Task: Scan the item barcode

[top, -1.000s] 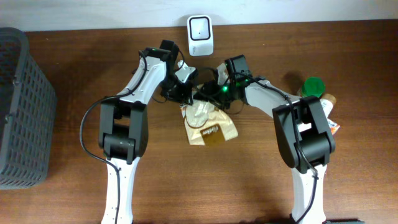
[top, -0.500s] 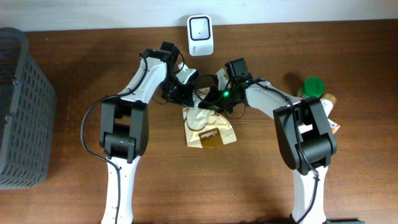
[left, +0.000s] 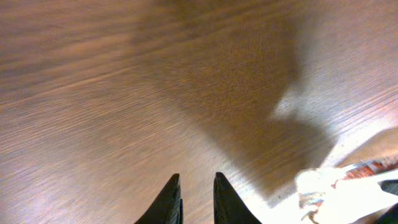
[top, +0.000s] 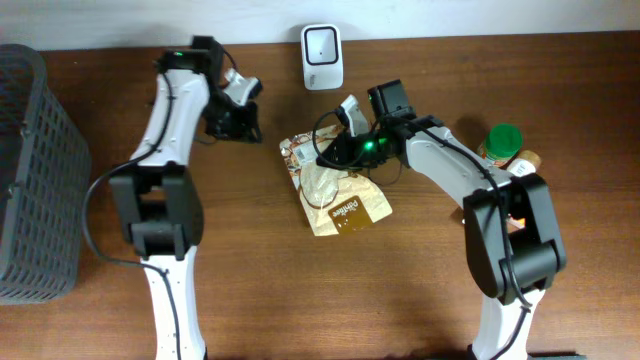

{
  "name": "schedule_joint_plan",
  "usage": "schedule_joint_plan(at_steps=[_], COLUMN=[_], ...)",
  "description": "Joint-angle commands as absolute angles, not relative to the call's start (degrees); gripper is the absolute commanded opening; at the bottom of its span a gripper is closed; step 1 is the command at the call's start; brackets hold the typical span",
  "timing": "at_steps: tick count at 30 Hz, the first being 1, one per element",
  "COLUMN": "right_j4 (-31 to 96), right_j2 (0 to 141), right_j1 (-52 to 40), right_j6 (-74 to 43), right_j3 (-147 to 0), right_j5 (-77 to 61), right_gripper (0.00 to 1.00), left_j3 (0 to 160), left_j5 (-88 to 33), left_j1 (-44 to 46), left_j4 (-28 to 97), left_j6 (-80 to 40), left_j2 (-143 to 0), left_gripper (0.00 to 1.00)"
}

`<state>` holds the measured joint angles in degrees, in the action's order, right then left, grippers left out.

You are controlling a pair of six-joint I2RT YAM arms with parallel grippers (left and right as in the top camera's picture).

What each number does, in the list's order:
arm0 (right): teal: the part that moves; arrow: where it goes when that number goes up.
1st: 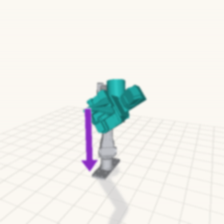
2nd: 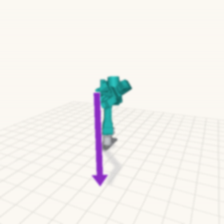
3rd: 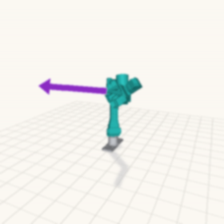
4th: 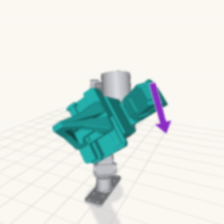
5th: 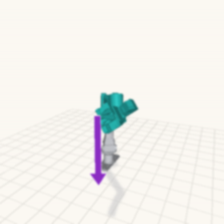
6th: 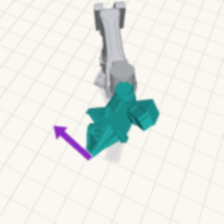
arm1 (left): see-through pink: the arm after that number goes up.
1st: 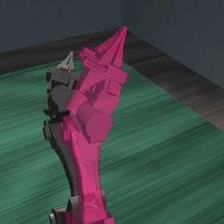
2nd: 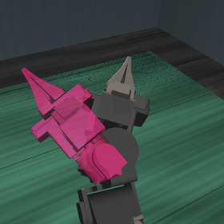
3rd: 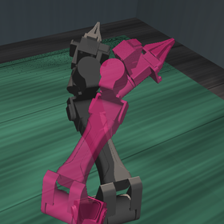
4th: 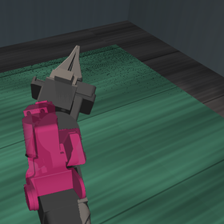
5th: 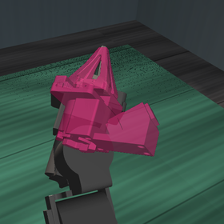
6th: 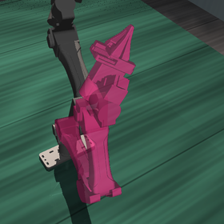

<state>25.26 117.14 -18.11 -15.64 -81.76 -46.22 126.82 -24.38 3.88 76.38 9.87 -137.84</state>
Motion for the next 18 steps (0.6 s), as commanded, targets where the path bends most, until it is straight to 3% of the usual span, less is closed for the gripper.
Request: schedule_joint_plan(at_steps=[1,4,7,9,18], right_j4=[24.9,25.3,26.9,29.2,30.6], right_j2=[110.9,106.4,101.0,96.7,84.1], right_j1=[-15.8,-12.6,-9.1,-6.9,-2.9], right_j6=[-13.6,-16.1,-21.7,-25.5,-39.0], right_j3=[-83.1,-83.5,-83.5,-83.5,-83.6], right_j5=[-59.0,-65.5,-68.0,-67.4,-66.1], right_gripper=[0.04,0.04,0.04,0.04,0.04], left_j3=[127.6,127.2,127.1,127.1,127.1], left_j5=[-23.1,-20.4,-16.4,-15.2,-15.2], left_j1=[1.1,-0.3,-0.7,-0.7,-0.6], left_j4=[77.9,78.8,78.7,78.5,77.5], left_j6=[10.4,10.4,10.4,10.4,10.4], left_j2=[-134.6,-134.6,-134.6,-134.6,-134.6], left_gripper=[0.18,0.21,0.57,0.99,0.99])
